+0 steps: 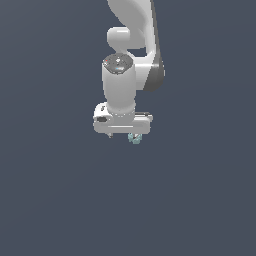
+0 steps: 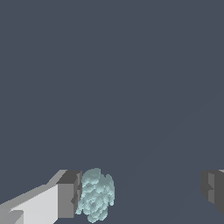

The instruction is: Pick up the object and move it to a goal position.

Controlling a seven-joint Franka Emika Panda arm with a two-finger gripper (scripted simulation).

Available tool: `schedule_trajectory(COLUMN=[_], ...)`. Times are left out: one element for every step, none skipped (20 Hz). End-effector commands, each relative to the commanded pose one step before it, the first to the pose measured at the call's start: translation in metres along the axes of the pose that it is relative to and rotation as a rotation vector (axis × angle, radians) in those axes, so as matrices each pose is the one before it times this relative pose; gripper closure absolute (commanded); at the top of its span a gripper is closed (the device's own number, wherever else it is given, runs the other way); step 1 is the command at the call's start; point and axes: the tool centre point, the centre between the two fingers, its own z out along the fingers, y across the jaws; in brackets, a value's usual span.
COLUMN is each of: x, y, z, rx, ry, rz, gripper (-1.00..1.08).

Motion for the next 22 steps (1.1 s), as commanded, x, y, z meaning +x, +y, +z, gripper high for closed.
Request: schedule_trajectory(x=[0.00000,-0.00002,0.00012,0.00013,0.00017,0.00021,0.00023,0.00018,0.00013,0.00007,0.00002,-0.00002,0.00000,0.00005,-0.00005,-0.00022,-0.00042,-0.00061,-0.00082,-0.00103,-0.00124,-0.00144], y=[0.00001,-0.00003,0.00107,0.00133,0.00177,0.00227,0.00260,0.00214,0.00163,0.00104,0.00047,-0.00007,-0.00033,-0.00019,-0.00021,-0.00007,-0.00034,-0.00051,-0.00080,-0.00096,-0.00115,-0.00128], z=[0.00000,-0.00019,0.00002,-0.00019,-0.00029,-0.00036,-0.00038,-0.00031,-0.00021,-0.00014,-0.00007,0.00003,0.00008,-0.00007,0.00005,0.00027,0.00051,0.00076,0.00100,0.00124,0.00147,0.00168], rx=[0.00000,0.00000,-0.00041,-0.00050,-0.00067,-0.00086,-0.00099,-0.00083,-0.00063,-0.00041,-0.00019,0.00000,0.00017,0.00011,0.00000,-0.00001,-0.00001,0.00001,0.00002,0.00003,0.00004,0.00004], ry=[0.00000,0.00000,-0.00090,-0.00113,-0.00151,-0.00193,-0.00221,-0.00183,-0.00139,-0.00091,-0.00043,0.00000,0.00037,0.00025,0.00000,-0.00008,-0.00013,-0.00014,-0.00014,-0.00016,-0.00018,-0.00020], rz=[0.00000,0.00000,0.00195,0.00247,0.00333,0.00429,0.00496,0.00417,0.00325,0.00218,0.00110,0.00000,-0.00089,-0.00094,0.00000,0.00154,0.00249,0.00359,0.00447,0.00556,0.00658,0.00756], gripper=[-0.92,-0.92,-0.92,-0.92,-0.92,-0.92,-0.92,-0.92,-0.92,-0.92,-0.92,-0.92,-0.92,-0.92,-0.92,-0.92,-0.92,-0.92,-0.92,-0.92,-0.92,-0.92])
